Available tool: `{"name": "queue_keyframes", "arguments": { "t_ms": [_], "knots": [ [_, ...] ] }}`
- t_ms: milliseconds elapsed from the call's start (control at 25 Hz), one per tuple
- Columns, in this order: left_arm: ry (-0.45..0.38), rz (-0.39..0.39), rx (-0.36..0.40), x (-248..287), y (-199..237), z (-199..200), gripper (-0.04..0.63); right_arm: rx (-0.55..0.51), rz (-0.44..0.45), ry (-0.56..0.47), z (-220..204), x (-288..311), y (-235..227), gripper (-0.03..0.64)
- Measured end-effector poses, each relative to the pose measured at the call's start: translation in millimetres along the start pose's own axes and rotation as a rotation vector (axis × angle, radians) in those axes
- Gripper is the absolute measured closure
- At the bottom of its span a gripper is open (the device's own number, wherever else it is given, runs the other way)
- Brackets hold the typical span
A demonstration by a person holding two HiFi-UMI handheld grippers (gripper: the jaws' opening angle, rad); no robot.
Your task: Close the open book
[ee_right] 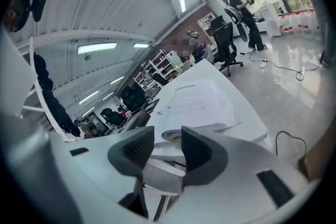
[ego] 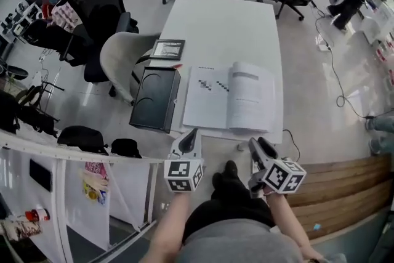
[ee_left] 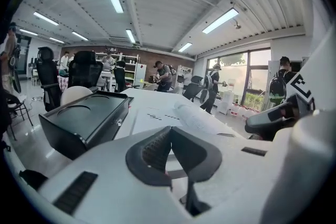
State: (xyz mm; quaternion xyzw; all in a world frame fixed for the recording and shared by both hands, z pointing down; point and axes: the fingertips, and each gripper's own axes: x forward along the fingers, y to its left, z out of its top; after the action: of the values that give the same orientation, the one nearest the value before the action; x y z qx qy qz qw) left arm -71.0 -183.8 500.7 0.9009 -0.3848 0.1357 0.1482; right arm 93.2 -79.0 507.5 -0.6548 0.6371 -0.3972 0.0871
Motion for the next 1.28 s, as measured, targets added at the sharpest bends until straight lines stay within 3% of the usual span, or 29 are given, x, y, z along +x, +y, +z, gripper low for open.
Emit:
{"name": "queue_keyframes", "arguments": {
  "t_ms": [440,680,920,1080,1280],
  "knots": [
    [0.082,-0.045,0.056,43.4,-7.4,-10.0,0.589,0.244,0.034,0.019,-20.9,23.1,-8.9,0.414],
    [0.112,-0.041,0.124,59.5,-6.4,-18.4,0.589,0.346,0.030,-0.001,-18.6,32.2,-19.4,0.381],
    [0.145,-0.042,0.128,72.1,-2.8,-26.4,0.589,0.499,0.040,-0.017,-16.6,38.7,-21.1,0.373],
    [0.163,-0.052,0.173,78.8,-3.3,-29.5,0.589,0.564,0.038,-0.023,-17.8,42.4,-25.9,0.350],
    [0.164,-0.062,0.176,85.3,-4.6,-26.9,0.589,0.592,0.007,-0.029,-18.1,45.3,-37.7,0.334]
  ]
}}
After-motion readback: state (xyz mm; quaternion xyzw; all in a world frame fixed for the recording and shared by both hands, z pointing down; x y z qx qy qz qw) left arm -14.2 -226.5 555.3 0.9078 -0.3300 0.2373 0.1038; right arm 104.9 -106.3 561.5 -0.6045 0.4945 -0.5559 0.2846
